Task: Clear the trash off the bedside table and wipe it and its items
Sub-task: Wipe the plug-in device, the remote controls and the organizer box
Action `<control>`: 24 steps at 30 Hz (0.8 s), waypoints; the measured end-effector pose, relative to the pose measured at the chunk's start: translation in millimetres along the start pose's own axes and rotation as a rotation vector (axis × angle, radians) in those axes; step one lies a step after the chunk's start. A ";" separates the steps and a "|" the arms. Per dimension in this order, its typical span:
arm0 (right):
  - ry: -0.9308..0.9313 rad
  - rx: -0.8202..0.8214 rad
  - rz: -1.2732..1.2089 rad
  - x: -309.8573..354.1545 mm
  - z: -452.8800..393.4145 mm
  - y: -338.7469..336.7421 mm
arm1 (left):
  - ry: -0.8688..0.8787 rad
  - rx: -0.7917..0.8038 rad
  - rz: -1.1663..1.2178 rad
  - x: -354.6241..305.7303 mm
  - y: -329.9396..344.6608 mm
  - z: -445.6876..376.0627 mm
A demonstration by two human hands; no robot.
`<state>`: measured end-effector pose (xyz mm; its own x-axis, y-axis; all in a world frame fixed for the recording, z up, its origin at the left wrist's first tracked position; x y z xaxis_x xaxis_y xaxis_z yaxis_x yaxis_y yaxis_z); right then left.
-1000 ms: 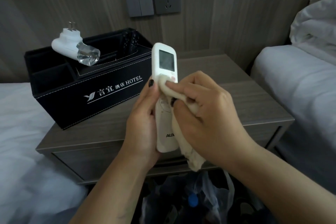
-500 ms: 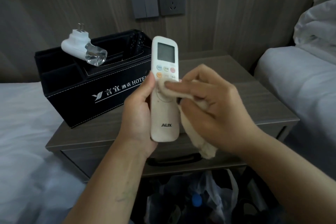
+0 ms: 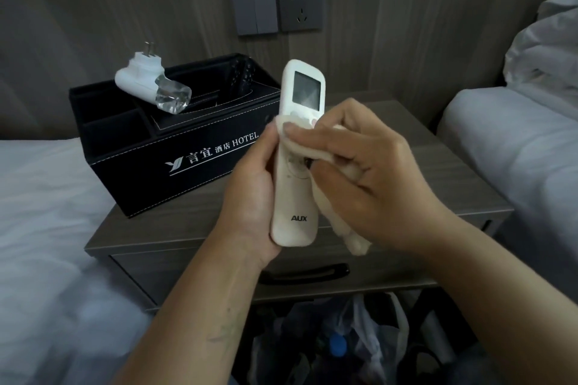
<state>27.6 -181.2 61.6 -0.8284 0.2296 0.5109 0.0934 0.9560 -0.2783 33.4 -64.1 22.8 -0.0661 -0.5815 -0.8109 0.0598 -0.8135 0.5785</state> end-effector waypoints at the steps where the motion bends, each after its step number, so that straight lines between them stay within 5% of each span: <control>1: -0.014 0.058 -0.009 2.6 2.7 3.5 | -0.012 -0.001 0.028 -1.4 -0.1 -0.2; 6: 0.029 0.219 -0.113 11.9 13.8 13.9 | 0.019 -0.108 0.107 -9.6 -11.9 -10.5; 11: 0.098 -0.062 -0.067 1.8 6.8 0.9 | -0.025 -0.036 0.057 -4.0 -5.1 -6.9; 17: 0.076 0.133 -0.149 4.1 14.6 15.0 | -0.017 -0.155 0.166 -5.4 -11.5 -15.7; 21: 0.118 -0.194 -0.069 -11.1 7.5 -0.2 | 0.000 -0.114 0.095 -2.2 -9.2 -11.3; 24: 0.102 -0.204 -0.039 -10.0 17.8 13.4 | -0.014 -0.111 0.078 0.3 -9.3 -9.8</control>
<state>27.3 -174.0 38.3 -0.7747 0.1994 0.6001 0.1811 0.9792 -0.0916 42.6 -56.6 16.3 -0.0708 -0.6438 -0.7619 0.1748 -0.7600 0.6260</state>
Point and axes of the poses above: each hand's wrist, its own z-axis away from the middle knuckle, its own y-axis out of the palm, x = y × z, the point moved 4 cm from there along -z, towards the middle knuckle, and after that the axes turned 13 degrees about -x, right-handed, at the moved point
